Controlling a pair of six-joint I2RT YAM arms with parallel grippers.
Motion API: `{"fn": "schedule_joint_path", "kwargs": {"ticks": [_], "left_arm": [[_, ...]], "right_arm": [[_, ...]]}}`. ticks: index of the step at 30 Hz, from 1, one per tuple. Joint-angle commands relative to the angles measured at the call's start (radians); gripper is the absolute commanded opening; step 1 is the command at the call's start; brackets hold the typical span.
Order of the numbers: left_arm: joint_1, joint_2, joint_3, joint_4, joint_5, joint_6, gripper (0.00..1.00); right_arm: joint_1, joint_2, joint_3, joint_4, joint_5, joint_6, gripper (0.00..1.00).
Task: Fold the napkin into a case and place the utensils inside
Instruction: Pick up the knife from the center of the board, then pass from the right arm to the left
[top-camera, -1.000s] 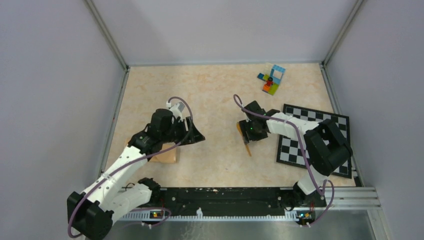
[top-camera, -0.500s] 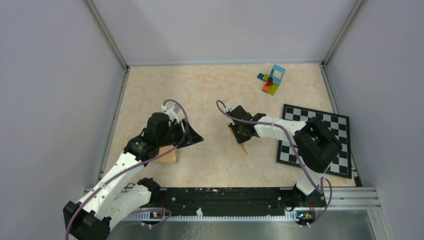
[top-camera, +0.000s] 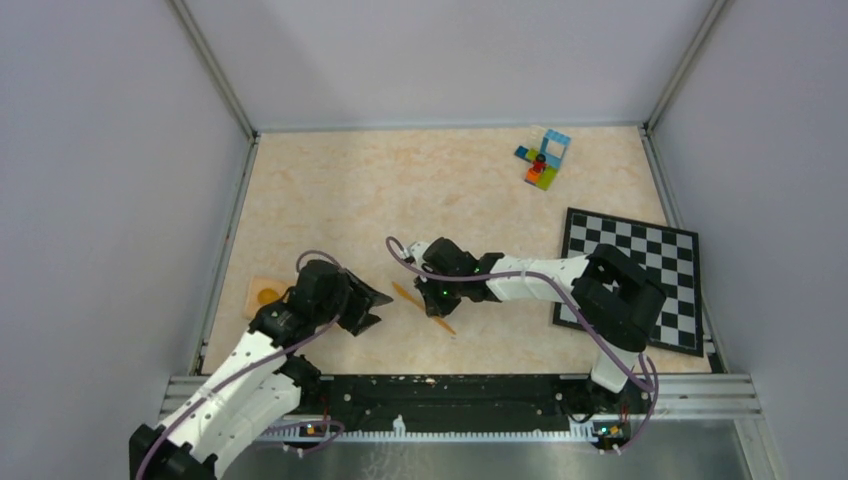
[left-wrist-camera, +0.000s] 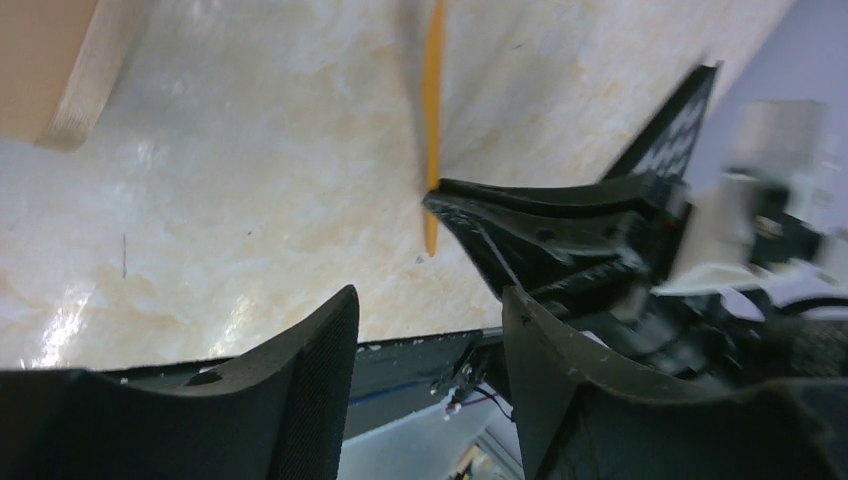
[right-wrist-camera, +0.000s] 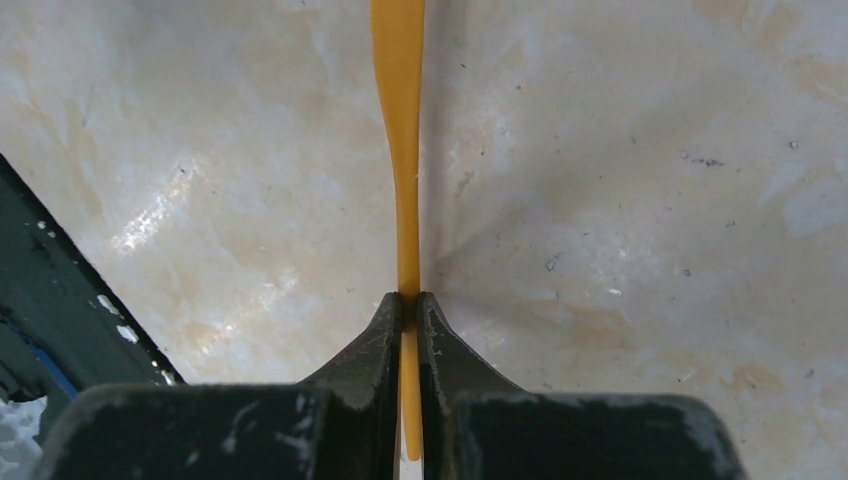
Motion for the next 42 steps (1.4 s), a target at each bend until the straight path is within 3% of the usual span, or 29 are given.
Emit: {"fn": "schedule_joint_path", "kwargs": {"ticks": [1,6,12,22,29,37,42], "left_arm": [[-0.01,0.165,0.0,0.087,0.133,-0.171,0.61],[-0.073,0.294,0.054,0.144,0.096,-0.24,0.62],[-0.128,0.384,0.056,0.216,0.065,-0.31,0.55],[-0.135,0.44,0.029,0.305,-0.01,-0.321,0.43],[-0.135,0.473,0.032,0.326,-0.016,-0.308,0.44],[-0.136,0.5,0.061,0.314,-0.037,-0.284,0.27],[-0.134,0.498,0.102,0.26,-0.073,-0.232,0.01]], "right_arm": [[-0.008,0.001,0.01,0.089,-0.082,0.027,0.0],[-0.008,-0.01,-0.009,0.142,-0.115,0.077,0.0],[-0.008,-0.057,-0.011,0.171,-0.113,0.149,0.0],[-0.007,-0.089,-0.011,0.17,-0.135,0.163,0.0],[-0.005,-0.123,-0.032,0.179,-0.158,0.164,0.0],[0.002,-0.132,-0.031,0.18,-0.16,0.167,0.0],[0.009,-0.125,-0.017,0.172,-0.152,0.163,0.0]]}}
